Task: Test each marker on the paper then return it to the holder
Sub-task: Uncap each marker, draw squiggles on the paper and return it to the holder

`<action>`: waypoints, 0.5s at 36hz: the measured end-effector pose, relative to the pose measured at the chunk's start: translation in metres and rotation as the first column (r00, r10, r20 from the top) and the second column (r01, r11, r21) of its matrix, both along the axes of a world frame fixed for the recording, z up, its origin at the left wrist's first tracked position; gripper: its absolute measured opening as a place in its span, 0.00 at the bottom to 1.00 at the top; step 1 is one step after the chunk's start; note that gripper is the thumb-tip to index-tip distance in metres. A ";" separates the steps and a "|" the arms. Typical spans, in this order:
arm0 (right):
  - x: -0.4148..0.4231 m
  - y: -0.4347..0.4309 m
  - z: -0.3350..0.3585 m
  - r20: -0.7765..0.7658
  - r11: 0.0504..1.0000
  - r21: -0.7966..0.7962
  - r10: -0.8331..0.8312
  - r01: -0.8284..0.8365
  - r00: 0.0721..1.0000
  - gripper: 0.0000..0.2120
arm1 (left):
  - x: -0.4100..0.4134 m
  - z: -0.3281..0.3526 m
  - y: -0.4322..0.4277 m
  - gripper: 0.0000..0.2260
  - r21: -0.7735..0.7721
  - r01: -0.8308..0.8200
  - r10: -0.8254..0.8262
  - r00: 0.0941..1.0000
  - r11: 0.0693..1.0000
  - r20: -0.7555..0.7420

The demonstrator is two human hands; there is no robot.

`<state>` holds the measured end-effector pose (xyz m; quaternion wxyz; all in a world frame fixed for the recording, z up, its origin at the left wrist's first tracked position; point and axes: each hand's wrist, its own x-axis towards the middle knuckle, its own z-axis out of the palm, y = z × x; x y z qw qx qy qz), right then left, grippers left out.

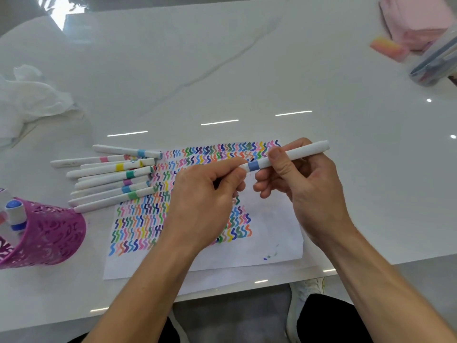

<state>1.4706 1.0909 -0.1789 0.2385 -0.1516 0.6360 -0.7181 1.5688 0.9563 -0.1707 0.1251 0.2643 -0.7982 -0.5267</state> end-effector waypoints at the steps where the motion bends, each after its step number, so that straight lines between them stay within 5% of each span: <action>1: 0.000 0.000 -0.001 0.007 1.000 -0.008 0.003 -0.003 1.000 0.08 | 0.000 0.000 0.000 0.10 -0.007 -0.006 0.006 1.000 1.000 -0.005; 11: 0.001 0.000 -0.004 0.035 0.999 -0.030 0.023 -0.022 0.999 0.07 | 0.002 0.005 0.001 0.09 -0.028 -0.007 0.007 1.000 1.000 -0.021; 18: -0.003 -0.006 -0.001 0.053 0.992 0.084 0.087 -0.091 0.995 0.17 | 0.004 0.012 -0.005 0.07 0.010 -0.049 0.049 0.995 0.999 -0.085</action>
